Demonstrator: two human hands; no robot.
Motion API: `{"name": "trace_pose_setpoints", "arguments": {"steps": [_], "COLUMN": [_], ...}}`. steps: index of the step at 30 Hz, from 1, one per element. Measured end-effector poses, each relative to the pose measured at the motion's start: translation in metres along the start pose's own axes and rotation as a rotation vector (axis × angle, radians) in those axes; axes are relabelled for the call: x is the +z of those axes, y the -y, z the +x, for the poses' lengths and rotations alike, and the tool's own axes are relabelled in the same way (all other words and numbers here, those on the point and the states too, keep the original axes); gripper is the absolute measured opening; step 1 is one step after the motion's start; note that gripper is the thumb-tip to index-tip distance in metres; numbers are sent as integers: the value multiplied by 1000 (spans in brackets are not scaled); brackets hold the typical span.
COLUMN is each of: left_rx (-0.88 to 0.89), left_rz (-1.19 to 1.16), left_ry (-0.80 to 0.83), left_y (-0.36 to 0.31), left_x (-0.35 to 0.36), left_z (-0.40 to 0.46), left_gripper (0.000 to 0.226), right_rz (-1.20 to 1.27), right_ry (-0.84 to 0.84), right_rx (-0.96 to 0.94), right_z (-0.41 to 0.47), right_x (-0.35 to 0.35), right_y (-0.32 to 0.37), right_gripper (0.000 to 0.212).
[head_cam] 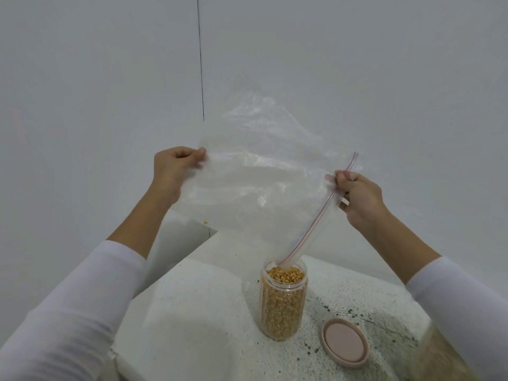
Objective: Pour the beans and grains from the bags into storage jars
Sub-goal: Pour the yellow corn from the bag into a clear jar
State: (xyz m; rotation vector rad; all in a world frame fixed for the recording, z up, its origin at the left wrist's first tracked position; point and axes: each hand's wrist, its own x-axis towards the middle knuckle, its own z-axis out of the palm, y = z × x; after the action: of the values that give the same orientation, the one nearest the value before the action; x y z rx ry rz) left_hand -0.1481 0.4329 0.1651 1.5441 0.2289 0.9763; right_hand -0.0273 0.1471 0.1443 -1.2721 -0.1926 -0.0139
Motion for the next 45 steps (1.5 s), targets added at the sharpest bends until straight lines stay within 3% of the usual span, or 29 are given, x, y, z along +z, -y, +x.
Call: {"name": "trace_pose_setpoints", "arguments": {"steps": [11,34,45], "left_rx": [93,218,140], "left_rz": [92,130,38], "left_ry": [62,61,-26], "left_y": [-29,-51,-23], "left_x": [13,16,-1], "left_z": [-16,-13,5], "left_gripper": [14,15,16], "right_rz": [-48,6,-55], "right_ry": [-95,-22,-6], "right_rx": [-16,59,20], "right_z": [-8,-7,0], "right_x": [-10,-11,11], "right_y": [-8,-5,7], "right_gripper": [21,19,21]}}
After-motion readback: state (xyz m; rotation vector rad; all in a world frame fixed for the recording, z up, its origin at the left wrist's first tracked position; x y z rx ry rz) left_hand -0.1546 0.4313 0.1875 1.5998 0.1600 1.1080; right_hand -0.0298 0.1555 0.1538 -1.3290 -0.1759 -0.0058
